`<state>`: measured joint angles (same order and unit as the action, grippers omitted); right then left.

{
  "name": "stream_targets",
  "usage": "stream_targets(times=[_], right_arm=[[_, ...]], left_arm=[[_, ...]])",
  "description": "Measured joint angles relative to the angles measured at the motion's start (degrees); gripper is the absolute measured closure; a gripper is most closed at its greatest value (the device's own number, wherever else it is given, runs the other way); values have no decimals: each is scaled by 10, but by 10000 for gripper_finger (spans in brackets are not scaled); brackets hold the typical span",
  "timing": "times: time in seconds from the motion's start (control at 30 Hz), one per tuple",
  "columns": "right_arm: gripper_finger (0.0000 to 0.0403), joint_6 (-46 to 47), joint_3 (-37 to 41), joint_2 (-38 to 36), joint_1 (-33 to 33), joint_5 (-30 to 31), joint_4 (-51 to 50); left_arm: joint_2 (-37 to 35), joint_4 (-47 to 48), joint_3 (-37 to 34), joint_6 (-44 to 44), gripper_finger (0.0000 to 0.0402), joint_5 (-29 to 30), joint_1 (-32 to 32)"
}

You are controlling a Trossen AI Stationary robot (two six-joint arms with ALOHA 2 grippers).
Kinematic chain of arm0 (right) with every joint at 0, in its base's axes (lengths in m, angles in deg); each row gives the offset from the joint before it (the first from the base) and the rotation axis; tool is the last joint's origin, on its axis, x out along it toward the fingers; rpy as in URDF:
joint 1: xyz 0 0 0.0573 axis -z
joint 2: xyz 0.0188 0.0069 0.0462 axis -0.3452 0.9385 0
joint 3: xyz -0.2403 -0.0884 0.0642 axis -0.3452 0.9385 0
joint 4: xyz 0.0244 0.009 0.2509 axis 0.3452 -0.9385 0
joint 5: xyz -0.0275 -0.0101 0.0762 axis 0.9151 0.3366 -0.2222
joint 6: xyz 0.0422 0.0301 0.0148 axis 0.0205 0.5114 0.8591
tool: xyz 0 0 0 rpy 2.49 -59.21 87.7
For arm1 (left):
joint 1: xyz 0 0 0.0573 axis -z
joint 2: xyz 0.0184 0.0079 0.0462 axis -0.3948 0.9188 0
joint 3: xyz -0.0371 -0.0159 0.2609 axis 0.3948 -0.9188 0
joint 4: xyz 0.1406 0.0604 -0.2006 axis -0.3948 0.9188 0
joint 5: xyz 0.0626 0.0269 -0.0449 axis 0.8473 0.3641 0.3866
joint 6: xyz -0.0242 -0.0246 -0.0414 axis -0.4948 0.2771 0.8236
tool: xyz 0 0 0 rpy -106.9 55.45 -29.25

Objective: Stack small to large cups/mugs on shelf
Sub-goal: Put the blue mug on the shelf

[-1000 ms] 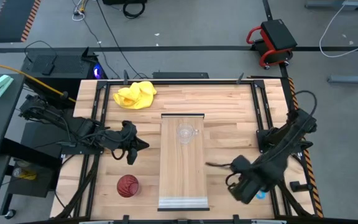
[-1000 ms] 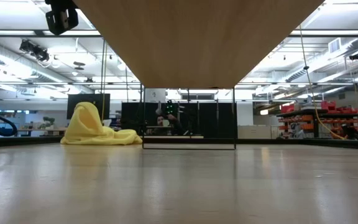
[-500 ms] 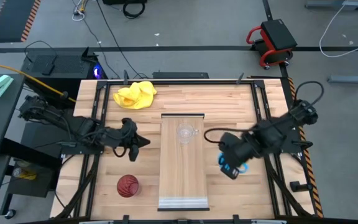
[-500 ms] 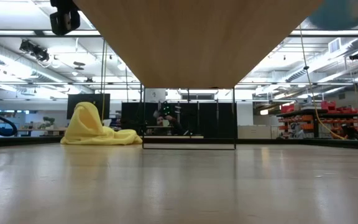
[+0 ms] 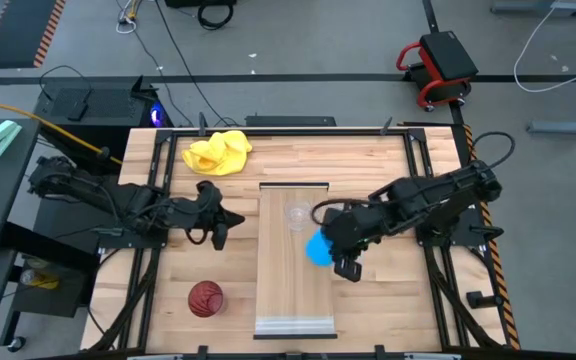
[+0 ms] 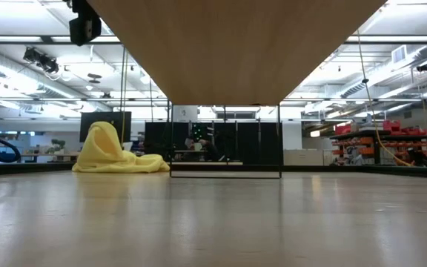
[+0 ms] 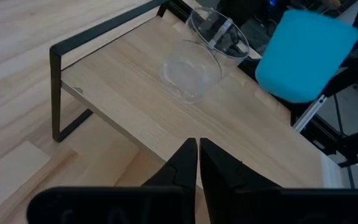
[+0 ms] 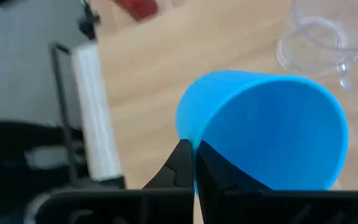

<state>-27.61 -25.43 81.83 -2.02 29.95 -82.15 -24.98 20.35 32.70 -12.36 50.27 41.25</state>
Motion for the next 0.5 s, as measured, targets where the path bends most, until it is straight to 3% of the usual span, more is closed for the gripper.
stream_targets(times=[0.23,0.5], right_arm=[[400,-86,-151,113,-1,9,-145],[400,-141,-242,172,-17,30,-147]], left_arm=[[0,0,0,0,383,0,-15],[0,1,0,12,375,0,-18]])
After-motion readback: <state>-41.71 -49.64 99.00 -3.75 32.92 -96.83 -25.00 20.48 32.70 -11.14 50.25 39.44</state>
